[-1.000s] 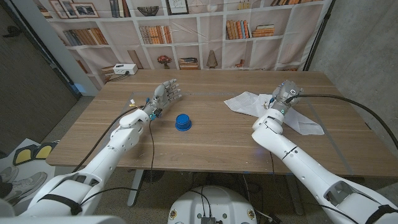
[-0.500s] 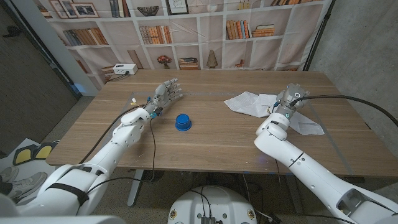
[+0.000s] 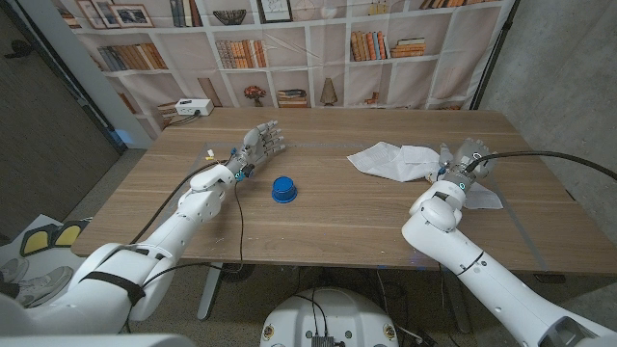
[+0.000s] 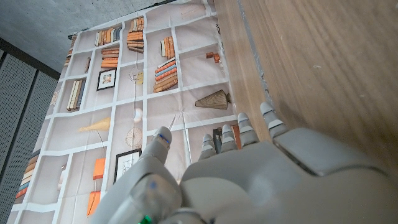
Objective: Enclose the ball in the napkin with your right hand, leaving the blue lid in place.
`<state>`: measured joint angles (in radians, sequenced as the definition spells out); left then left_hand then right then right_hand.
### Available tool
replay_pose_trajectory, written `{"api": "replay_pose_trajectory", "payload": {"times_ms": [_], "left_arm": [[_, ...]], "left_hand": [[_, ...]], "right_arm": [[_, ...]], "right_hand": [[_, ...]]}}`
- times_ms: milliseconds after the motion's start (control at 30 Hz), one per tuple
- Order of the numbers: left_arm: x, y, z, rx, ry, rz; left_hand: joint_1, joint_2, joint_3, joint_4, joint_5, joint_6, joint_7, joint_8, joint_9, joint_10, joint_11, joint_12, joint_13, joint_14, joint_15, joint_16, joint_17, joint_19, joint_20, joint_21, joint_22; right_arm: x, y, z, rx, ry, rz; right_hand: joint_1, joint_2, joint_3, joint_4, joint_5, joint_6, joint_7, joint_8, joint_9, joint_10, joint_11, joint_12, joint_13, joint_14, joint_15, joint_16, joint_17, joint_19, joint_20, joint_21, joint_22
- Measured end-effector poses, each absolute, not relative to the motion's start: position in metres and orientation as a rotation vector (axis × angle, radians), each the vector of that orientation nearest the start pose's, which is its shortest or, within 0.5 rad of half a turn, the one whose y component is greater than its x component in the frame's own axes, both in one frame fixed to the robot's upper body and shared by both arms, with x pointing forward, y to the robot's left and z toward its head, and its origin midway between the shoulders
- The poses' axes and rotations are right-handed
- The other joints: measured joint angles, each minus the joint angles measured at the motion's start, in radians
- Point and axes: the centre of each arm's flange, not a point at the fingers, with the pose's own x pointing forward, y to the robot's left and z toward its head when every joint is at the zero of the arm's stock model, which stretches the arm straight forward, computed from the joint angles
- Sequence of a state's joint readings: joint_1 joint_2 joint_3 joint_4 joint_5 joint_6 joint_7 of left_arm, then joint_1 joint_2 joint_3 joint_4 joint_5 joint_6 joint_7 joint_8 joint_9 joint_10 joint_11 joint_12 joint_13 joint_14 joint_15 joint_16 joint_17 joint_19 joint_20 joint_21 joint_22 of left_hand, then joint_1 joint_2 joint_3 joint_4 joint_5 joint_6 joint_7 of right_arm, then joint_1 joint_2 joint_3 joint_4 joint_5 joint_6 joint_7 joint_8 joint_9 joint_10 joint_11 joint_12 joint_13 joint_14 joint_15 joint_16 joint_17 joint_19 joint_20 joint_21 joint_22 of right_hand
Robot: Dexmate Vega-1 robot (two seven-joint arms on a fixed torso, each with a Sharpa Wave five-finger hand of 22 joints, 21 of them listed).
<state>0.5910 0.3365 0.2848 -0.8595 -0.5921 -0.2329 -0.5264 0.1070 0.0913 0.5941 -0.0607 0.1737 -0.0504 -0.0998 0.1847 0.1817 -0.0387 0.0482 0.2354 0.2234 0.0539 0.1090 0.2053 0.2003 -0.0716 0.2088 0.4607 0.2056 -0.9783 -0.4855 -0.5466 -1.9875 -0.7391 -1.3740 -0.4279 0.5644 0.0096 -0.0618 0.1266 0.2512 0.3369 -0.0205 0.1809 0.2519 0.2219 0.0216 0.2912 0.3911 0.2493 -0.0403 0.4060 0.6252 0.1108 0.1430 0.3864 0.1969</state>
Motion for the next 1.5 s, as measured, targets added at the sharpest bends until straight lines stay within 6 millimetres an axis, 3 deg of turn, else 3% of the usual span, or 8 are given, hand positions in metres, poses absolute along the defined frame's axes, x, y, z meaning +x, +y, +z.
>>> {"api": "replay_pose_trajectory", "payload": {"times_ms": [133, 233, 400, 633, 867, 1233, 1500], "left_arm": [[0.708, 0.275, -0.015, -0.031, -0.487, -0.504], [0.709, 0.273, -0.014, -0.030, -0.486, -0.507], [0.710, 0.272, -0.013, -0.028, -0.486, -0.509], [0.710, 0.271, -0.012, -0.026, -0.487, -0.510], [0.710, 0.269, -0.011, -0.025, -0.487, -0.510], [0.711, 0.268, -0.011, -0.028, -0.486, -0.509], [0.712, 0.268, -0.011, -0.028, -0.487, -0.512]], "left_hand": [[0.000, 0.000, 0.000, 0.000, 0.000, 0.000, 0.000, 0.000, 0.000, 0.000, 0.000, 0.000, 0.000, 0.000, 0.000, 0.000, 0.000, 0.000, 0.000, 0.000, 0.002], [0.000, 0.000, 0.000, 0.000, 0.000, 0.000, 0.000, 0.000, 0.000, 0.000, 0.000, 0.000, 0.000, 0.004, 0.004, 0.000, 0.000, 0.000, 0.000, 0.000, 0.002], [0.000, 0.000, 0.000, 0.000, 0.000, 0.000, 0.000, 0.000, 0.000, 0.000, 0.000, 0.000, 0.000, 0.004, 0.004, 0.000, 0.000, 0.000, 0.000, 0.000, 0.002], [0.000, 0.000, 0.000, 0.000, 0.000, 0.000, 0.000, 0.000, 0.000, 0.000, 0.000, 0.000, 0.000, 0.004, 0.004, 0.000, 0.000, 0.000, 0.000, 0.000, 0.002], [0.000, 0.000, 0.000, 0.000, 0.000, 0.000, 0.000, 0.000, 0.000, 0.000, 0.000, 0.000, 0.000, 0.004, 0.004, 0.000, 0.000, 0.000, 0.000, 0.000, 0.002], [0.000, 0.000, 0.000, 0.000, 0.000, 0.000, 0.000, 0.000, 0.000, 0.000, 0.000, 0.000, 0.000, 0.003, 0.004, 0.000, 0.000, 0.000, 0.000, -0.006, 0.001], [0.000, 0.000, 0.000, 0.000, 0.000, 0.000, 0.000, 0.000, 0.000, 0.000, 0.000, 0.000, 0.000, 0.004, 0.004, 0.000, 0.000, 0.000, 0.000, -0.006, 0.001]], "right_arm": [[0.513, -0.298, -0.030, -1.085, -0.010, -0.985], [0.508, -0.305, -0.024, -1.121, -0.001, -0.991], [0.499, -0.315, -0.008, -1.198, -0.001, -1.007], [0.497, -0.325, 0.005, -1.266, 0.036, -0.971], [0.504, -0.334, 0.006, -1.290, 0.141, -0.820], [0.516, -0.335, -0.007, -1.295, 0.343, -0.555], [0.521, -0.331, -0.026, -1.290, 0.495, -0.383]], "right_hand": [[-0.039, -0.037, -0.038, 0.000, 0.021, -0.099, 0.001, -0.007, -0.005, -0.089, 0.008, -0.030, 0.005, -0.085, 0.007, -0.034, -0.008, -0.058, 0.017, -0.032, 0.001], [-0.047, -0.045, -0.054, -0.003, 0.032, -0.157, 0.003, -0.008, -0.006, -0.137, 0.019, -0.044, 0.006, -0.138, 0.023, -0.059, -0.015, -0.083, 0.024, -0.046, 0.001], [-0.049, -0.047, -0.062, -0.008, 0.051, -0.216, 0.008, -0.008, -0.011, -0.193, 0.021, -0.055, 0.011, -0.206, 0.042, -0.089, -0.023, -0.109, 0.027, -0.062, 0.006], [-0.035, -0.050, -0.068, -0.014, 0.063, -0.223, 0.008, 0.001, -0.015, -0.222, 0.034, -0.063, 0.011, -0.220, 0.045, -0.097, -0.028, -0.120, 0.029, -0.069, 0.006], [-0.034, -0.051, -0.072, -0.018, 0.067, -0.201, 0.008, 0.015, -0.015, -0.223, 0.036, -0.063, 0.010, -0.220, 0.045, -0.097, -0.032, -0.127, 0.025, -0.069, 0.006], [-0.011, -0.073, -0.085, -0.030, 0.076, -0.191, 0.008, 0.016, -0.018, -0.224, 0.036, -0.058, 0.015, -0.223, 0.042, -0.104, -0.037, -0.135, 0.018, -0.077, 0.006], [0.052, -0.086, -0.097, -0.059, 0.093, -0.277, 0.004, 0.000, -0.023, -0.281, 0.021, -0.063, 0.015, -0.256, 0.034, -0.125, -0.042, -0.164, -0.007, -0.095, 0.006]]}}
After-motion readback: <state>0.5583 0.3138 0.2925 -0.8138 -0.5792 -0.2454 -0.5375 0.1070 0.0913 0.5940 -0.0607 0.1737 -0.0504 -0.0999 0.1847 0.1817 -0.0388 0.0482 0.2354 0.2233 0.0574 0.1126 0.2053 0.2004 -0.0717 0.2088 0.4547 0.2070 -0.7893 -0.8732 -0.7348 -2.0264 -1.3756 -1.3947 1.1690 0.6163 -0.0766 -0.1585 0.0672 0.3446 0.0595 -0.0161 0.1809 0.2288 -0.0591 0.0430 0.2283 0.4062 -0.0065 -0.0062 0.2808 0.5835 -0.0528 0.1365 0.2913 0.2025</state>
